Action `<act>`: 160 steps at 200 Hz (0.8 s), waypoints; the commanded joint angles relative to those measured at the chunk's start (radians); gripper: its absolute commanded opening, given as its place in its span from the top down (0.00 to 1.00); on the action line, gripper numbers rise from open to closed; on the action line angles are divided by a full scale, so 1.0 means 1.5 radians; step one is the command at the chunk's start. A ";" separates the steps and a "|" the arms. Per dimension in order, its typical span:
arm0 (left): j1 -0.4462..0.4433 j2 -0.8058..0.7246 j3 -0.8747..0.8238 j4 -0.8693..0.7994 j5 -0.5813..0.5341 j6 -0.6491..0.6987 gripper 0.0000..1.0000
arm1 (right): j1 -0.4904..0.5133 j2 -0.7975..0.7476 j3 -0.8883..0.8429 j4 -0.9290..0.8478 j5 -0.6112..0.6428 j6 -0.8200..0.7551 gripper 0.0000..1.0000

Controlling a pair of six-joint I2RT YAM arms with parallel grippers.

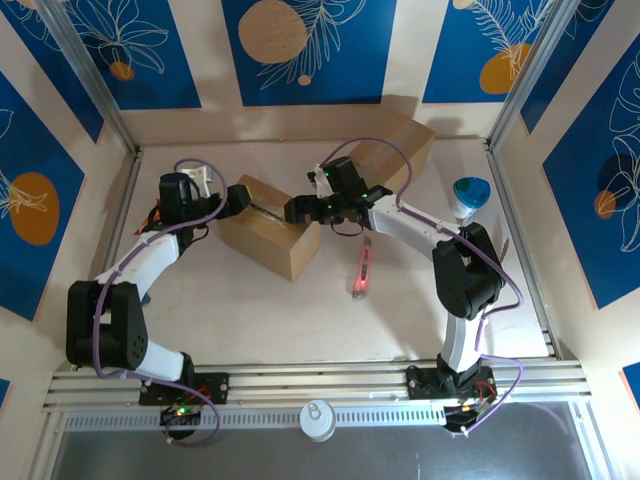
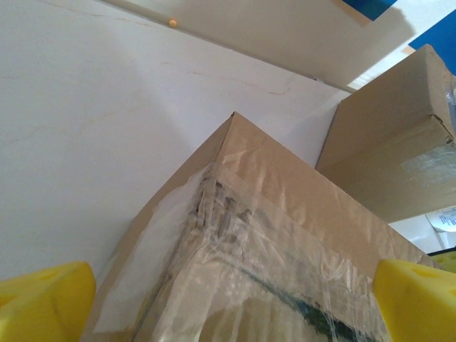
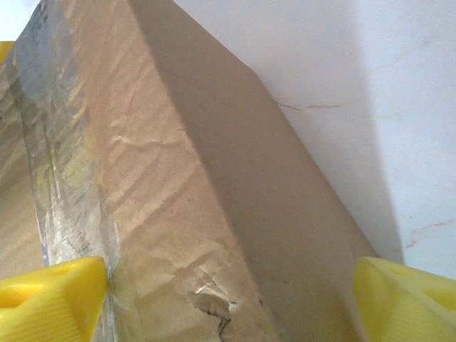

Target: Unpack the express box

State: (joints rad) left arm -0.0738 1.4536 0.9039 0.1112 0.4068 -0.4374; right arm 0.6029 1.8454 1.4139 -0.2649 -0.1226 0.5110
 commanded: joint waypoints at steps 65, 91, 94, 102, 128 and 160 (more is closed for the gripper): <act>-0.032 0.054 0.007 0.035 0.034 -0.029 0.00 | 0.027 -0.132 -0.153 0.017 -0.002 0.079 0.11; -0.048 0.057 0.011 0.025 0.035 -0.029 0.00 | 0.040 -0.167 -0.201 0.018 0.011 0.099 0.11; -0.051 0.056 0.011 0.023 0.036 -0.029 0.00 | 0.041 -0.170 -0.206 0.018 0.013 0.101 0.11; -0.056 0.054 0.009 0.019 0.035 -0.029 0.00 | 0.042 -0.181 -0.219 0.018 0.018 0.107 0.12; -0.073 0.035 -0.010 0.009 0.025 -0.027 0.00 | 0.043 -0.208 -0.249 0.014 0.038 0.117 0.12; -0.088 -0.004 -0.040 -0.005 0.006 -0.029 0.00 | 0.042 -0.218 -0.246 -0.013 0.063 0.112 0.10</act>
State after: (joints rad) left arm -0.1841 1.5082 0.8803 0.1360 0.4278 -0.4706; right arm 0.6601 1.5372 1.0557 -0.2256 -0.0734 0.6689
